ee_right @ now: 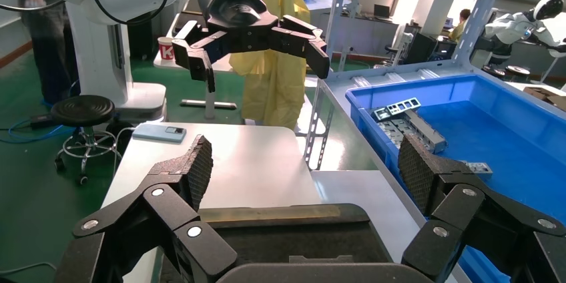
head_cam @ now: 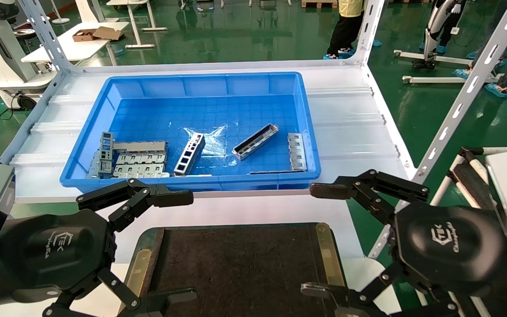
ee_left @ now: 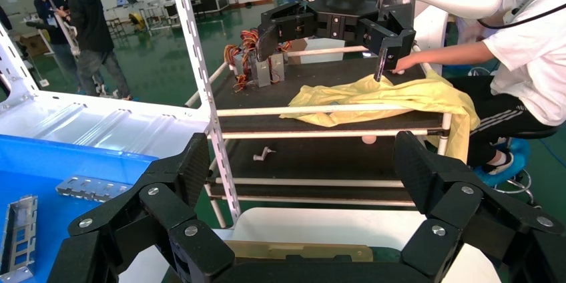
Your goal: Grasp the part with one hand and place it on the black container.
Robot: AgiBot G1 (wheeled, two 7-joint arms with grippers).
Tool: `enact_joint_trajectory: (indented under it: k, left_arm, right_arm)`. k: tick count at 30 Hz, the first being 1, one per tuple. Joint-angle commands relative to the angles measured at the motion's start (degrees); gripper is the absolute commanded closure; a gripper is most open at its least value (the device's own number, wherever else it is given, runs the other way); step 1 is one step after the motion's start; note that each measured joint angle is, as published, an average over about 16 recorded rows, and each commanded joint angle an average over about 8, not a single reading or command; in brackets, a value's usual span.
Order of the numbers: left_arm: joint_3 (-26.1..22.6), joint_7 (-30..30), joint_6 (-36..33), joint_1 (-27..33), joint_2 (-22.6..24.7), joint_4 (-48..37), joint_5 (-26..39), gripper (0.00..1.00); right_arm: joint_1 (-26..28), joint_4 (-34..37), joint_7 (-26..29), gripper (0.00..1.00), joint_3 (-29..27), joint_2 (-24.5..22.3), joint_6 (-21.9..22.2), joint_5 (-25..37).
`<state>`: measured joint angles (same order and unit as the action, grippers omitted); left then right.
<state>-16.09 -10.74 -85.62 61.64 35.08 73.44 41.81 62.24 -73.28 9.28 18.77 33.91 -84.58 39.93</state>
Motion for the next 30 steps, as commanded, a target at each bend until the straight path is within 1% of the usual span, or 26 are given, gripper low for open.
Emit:
enact_joint_trajectory:
  k: [1, 30]
  left_arm:
    - [0.00, 0.00, 0.00, 0.00, 0.00, 0.00, 0.00, 0.00]
    - [0.00, 0.00, 0.00, 0.00, 0.00, 0.00, 0.00, 0.00]
  right_arm:
    - [0.00, 0.00, 0.00, 0.00, 0.00, 0.00, 0.00, 0.00]
    - [0.00, 0.00, 0.00, 0.00, 0.00, 0.00, 0.00, 0.00]
